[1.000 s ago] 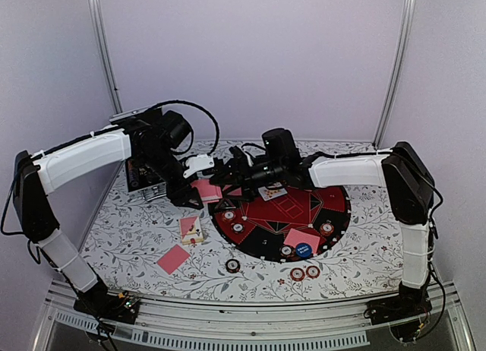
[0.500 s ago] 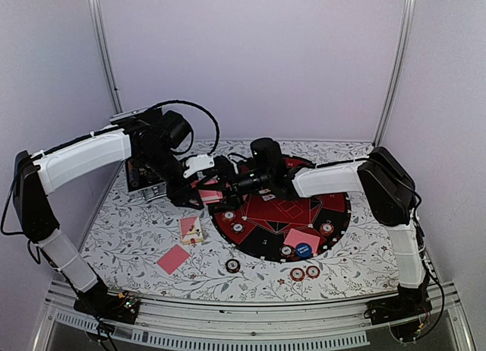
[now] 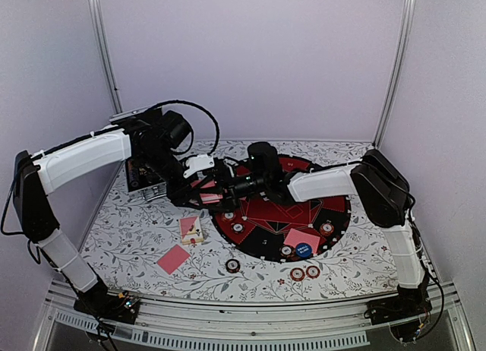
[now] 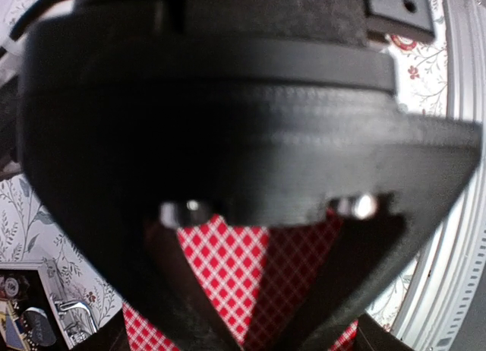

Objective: Distribute texas hold em gaming equipment

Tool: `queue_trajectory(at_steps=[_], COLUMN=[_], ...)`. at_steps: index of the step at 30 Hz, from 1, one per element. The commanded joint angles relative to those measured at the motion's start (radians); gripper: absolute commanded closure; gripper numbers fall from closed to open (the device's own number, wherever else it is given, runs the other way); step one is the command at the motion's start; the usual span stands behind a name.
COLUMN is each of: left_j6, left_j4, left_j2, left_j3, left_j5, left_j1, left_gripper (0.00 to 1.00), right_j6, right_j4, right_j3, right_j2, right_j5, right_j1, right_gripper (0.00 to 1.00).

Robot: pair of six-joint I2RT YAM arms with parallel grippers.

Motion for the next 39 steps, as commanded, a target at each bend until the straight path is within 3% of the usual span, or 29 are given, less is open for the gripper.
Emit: queue_trajectory(at_steps=[1, 7, 17, 34, 39], left_j6=[-0.008, -0.006, -0.004, 0.0, 0.0], left_j4=[0.009, 0.01, 0.01, 0.016, 0.018], left_j2=[-0.026, -0.028, -0.029, -0.023, -0.021], left_j3=[0.017, 0.013, 0.018, 0.006, 0.006], left_j5=[0.02, 0.018, 0.014, -0.01, -0.011], left_j1=[0.003, 0.003, 0.004, 0.006, 0.006], left_gripper=[1.0, 1.0, 1.0, 1.0, 1.0], right_j6=[0.004, -0.006, -0.041, -0.057, -0.059], right_j4=[0.026, 0.024, -0.003, -0.015, -0.016], right_j3=[-0.042, -0.082, -0.142, -0.214, -0.23], right_j2=[0.008, -0.028, -0.091, -0.202, -0.225], right_j5=[-0.001, 0.009, 0.013, 0.01, 0.012], right_j1=[-0.029, -0.051, -0.079, -0.103, -0.111], right_gripper=[0.31, 0.47, 0.56, 0.9, 0.93])
